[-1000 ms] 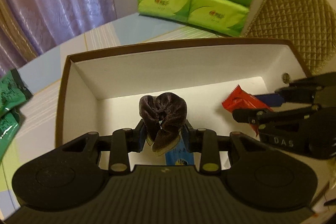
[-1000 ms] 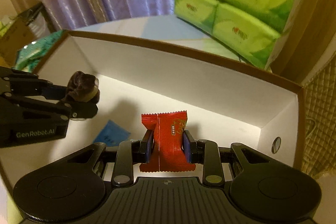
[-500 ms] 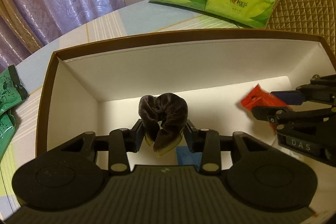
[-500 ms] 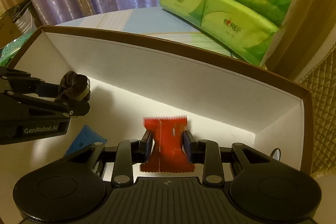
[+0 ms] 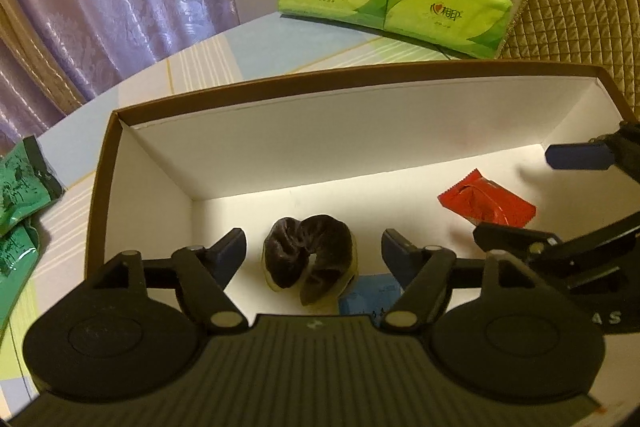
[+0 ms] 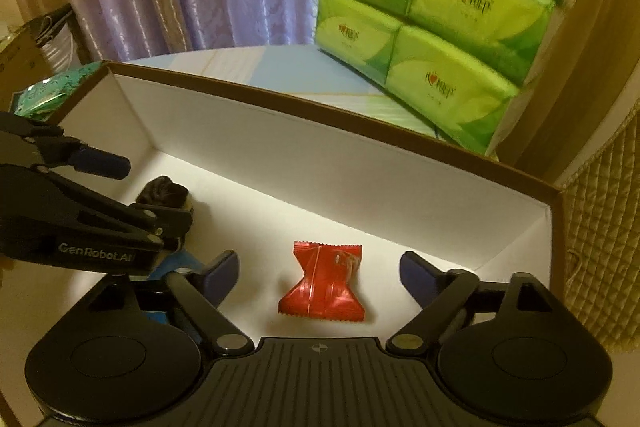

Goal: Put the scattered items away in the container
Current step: 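Open both grippers to drop the scrunchie and candy into the box, then withdraw both tools from the box toward the items on the table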

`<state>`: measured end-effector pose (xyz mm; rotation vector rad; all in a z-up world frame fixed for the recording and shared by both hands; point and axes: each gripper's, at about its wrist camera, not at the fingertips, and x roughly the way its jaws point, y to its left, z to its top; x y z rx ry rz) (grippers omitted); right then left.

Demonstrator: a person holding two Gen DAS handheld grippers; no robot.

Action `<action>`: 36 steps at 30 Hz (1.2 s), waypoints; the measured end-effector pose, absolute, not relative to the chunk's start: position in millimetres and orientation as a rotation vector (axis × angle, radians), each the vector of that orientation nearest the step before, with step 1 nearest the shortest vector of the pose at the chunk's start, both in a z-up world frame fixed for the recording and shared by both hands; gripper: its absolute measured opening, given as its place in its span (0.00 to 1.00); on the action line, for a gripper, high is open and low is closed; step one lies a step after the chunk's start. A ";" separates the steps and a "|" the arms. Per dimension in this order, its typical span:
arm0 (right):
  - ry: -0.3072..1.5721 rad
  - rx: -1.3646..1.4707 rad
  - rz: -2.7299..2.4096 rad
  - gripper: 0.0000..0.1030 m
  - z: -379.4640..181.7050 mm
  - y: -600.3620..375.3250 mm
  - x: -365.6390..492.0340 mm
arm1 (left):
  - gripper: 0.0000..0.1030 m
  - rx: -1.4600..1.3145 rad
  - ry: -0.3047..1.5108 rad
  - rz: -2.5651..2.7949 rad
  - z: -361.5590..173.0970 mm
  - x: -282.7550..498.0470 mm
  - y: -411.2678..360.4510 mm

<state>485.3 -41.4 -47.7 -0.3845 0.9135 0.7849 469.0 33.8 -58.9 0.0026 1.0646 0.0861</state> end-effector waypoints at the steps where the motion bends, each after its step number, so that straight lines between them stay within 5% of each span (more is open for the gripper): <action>1: 0.904 -0.388 0.785 0.88 -45.4 -43.0 482.7 | 0.72 0.002 1.061 0.085 -57.1 467.7 33.3; 18: 0.807 -0.314 0.769 0.98 -4.0 -83.7 445.9 | 0.84 -0.007 0.996 0.089 -13.2 426.9 24.0; 36: 0.708 -0.196 0.705 0.98 45.8 -144.6 374.0 | 0.99 -0.012 0.843 0.075 54.8 327.6 -5.7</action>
